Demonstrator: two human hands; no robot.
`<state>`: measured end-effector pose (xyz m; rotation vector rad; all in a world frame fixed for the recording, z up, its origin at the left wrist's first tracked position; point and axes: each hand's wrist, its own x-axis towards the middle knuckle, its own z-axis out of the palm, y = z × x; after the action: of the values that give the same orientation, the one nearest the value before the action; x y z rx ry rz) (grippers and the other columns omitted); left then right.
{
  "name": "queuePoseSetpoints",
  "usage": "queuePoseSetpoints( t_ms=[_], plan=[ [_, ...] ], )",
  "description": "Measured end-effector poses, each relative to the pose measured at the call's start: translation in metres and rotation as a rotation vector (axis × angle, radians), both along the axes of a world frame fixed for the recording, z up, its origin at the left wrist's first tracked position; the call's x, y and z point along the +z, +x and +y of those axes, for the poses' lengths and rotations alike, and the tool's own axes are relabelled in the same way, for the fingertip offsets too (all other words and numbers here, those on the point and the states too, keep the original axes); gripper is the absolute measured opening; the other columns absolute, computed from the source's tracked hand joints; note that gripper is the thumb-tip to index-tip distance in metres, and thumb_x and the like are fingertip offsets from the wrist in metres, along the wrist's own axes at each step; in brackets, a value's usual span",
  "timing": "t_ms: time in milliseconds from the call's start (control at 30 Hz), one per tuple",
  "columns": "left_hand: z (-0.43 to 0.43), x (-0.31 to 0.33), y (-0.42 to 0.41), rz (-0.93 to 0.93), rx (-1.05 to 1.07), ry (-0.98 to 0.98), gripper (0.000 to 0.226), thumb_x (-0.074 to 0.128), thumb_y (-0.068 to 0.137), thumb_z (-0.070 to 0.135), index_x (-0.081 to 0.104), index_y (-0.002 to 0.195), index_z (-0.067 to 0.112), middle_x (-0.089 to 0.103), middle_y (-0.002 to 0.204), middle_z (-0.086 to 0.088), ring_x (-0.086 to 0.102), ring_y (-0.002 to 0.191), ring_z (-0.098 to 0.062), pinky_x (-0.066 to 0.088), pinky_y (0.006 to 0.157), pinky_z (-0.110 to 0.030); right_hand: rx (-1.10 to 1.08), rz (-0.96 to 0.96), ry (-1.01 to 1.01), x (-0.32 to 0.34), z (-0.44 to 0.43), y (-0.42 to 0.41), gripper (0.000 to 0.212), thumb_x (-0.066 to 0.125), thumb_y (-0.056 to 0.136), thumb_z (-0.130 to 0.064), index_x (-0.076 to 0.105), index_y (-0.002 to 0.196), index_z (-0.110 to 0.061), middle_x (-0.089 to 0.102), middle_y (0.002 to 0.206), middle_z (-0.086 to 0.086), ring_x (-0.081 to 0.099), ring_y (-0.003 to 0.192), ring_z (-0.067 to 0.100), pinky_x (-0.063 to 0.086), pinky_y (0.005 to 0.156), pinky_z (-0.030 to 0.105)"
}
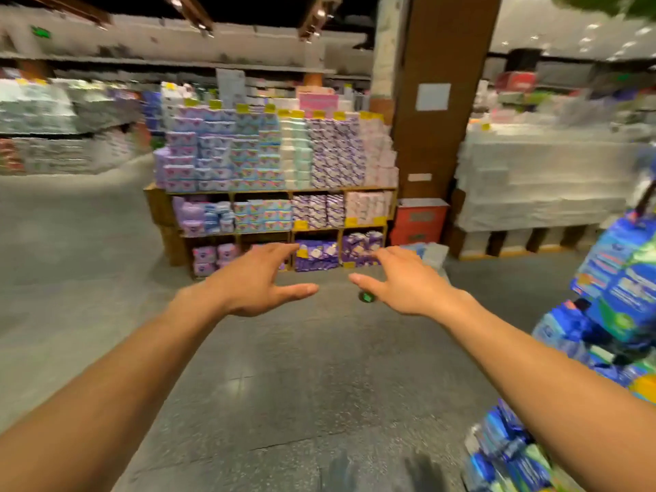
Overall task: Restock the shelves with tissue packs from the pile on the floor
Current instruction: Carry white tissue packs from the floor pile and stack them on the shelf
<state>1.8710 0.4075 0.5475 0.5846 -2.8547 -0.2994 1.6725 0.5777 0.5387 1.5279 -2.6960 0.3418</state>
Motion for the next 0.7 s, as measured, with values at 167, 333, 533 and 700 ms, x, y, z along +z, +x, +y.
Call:
queuePoseSetpoints(
  t_ms=[167, 333, 533, 700],
  plan=[
    [-0.074, -0.005, -0.168, -0.04, -0.161, 0.023, 0.119, 0.026, 0.063, 0.1, 0.029, 0.156, 0.025, 0.036, 0.16, -0.001, 0.036, 0.144, -0.02, 0.03, 0.119, -0.036, -0.207, -0.09, 0.003, -0.007, -0.024, -0.13, 0.085, 0.041, 0.093, -0.075, 0.041, 0.151, -0.013, 0.045, 0.153, 0.011, 0.042, 0.14, 0.031, 0.041, 0.111, 0.044],
    [-0.111, -0.046, -0.329, -0.139, -0.319, 0.086, 0.102, 0.041, 0.076, 0.086, 0.03, 0.156, 0.023, 0.036, 0.16, -0.001, 0.037, 0.143, -0.019, 0.029, 0.116, -0.032, -0.392, -0.201, -0.024, -0.047, -0.036, -0.257, 0.085, 0.041, 0.093, -0.075, 0.038, 0.154, -0.015, 0.041, 0.158, 0.008, 0.04, 0.142, 0.031, 0.041, 0.112, 0.045],
    [-0.16, -0.105, -0.517, -0.182, -0.404, 0.214, 0.106, 0.041, 0.071, 0.091, 0.031, 0.154, 0.026, 0.037, 0.159, 0.001, 0.041, 0.14, -0.016, 0.031, 0.111, -0.026, -0.529, -0.36, -0.082, -0.104, -0.067, -0.426, 0.082, 0.041, 0.095, -0.072, 0.033, 0.157, -0.019, 0.037, 0.16, 0.008, 0.038, 0.144, 0.029, 0.038, 0.115, 0.042],
    [-0.229, -0.098, -0.663, -0.203, -0.366, 0.238, 0.094, 0.05, 0.082, 0.078, 0.028, 0.156, 0.026, 0.033, 0.161, 0.002, 0.035, 0.144, -0.017, 0.028, 0.116, -0.03, -0.575, -0.452, -0.108, -0.099, -0.133, -0.585, 0.076, 0.047, 0.098, -0.063, 0.034, 0.156, -0.015, 0.038, 0.158, 0.012, 0.041, 0.141, 0.03, 0.038, 0.112, 0.04]
  ],
)
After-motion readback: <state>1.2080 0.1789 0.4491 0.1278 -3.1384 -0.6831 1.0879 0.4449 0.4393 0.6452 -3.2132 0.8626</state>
